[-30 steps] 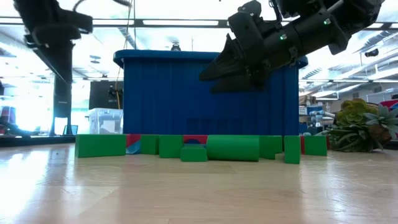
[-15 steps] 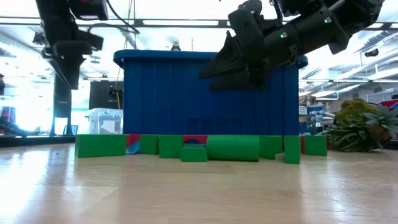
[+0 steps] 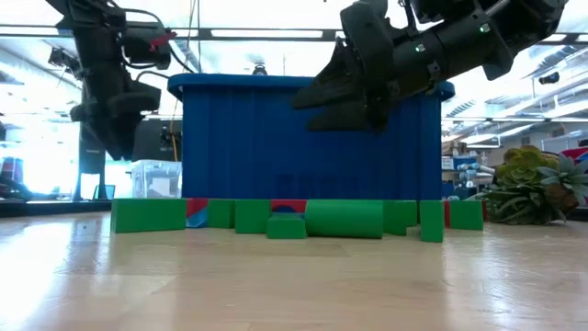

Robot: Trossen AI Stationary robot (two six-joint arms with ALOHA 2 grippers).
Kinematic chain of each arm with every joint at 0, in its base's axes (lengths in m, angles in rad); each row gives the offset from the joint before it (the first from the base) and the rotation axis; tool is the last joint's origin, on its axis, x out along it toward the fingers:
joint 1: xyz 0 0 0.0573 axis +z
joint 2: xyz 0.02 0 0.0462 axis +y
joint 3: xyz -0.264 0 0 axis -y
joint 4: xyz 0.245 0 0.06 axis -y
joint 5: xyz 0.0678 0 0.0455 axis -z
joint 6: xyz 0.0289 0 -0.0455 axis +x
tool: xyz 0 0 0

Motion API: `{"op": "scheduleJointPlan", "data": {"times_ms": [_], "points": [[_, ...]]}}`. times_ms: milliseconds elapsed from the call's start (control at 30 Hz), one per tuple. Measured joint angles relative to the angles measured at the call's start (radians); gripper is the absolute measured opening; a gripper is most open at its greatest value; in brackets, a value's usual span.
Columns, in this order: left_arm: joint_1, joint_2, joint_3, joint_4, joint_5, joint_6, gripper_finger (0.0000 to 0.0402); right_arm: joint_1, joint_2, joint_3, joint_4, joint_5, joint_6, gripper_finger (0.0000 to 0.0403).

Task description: Sort Items/Unsort Items

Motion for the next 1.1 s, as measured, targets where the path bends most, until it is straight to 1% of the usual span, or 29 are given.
{"op": "scheduleJointPlan", "data": {"times_ms": [133,200,333,467,567,700,800,867,933,1033,1100], "points": [[0.041,0.061,0.000,0.011,-0.038,0.042,0.0186,0.000,0.000,0.000,0.012,0.000,0.000,0.0291],[0.072,0.101,0.000,0.030,-0.037,0.072,0.0186,0.000,0.000,0.000,0.011,0.000,0.000,0.0291],[0.123,0.193,0.000,0.108,-0.012,0.134,0.0186,0.000,0.000,0.000,0.016,0.000,0.000,0.0291],[0.161,0.282,0.000,0.150,0.005,0.165,0.0186,0.000,0.000,0.000,0.020,0.000,0.000,0.0291],[0.177,0.323,0.000,0.171,0.014,0.182,0.0186,0.000,0.000,0.000,0.021,-0.009,0.008,0.0291],[0.181,0.331,0.000,0.204,0.064,0.195,0.0188,0.002,0.000,0.000,0.027,-0.028,0.051,0.0291],[0.182,0.331,0.000,0.239,0.077,0.239,0.0197,0.002,0.000,0.000,0.022,-0.078,0.061,0.0291],[0.182,0.331,0.000,0.264,0.065,0.282,0.0207,0.002,0.000,0.000,0.029,-0.103,0.055,0.0291],[0.182,0.331,0.000,0.284,0.050,0.319,0.0216,0.002,0.000,0.000,0.041,-0.105,0.054,0.0291],[0.183,0.331,0.000,0.284,-0.021,0.350,0.0225,0.002,0.000,0.000,0.036,-0.105,0.053,0.0291],[0.188,0.331,0.000,0.284,-0.032,0.372,0.0226,0.003,0.000,0.000,0.040,-0.105,0.053,0.0291]]}}
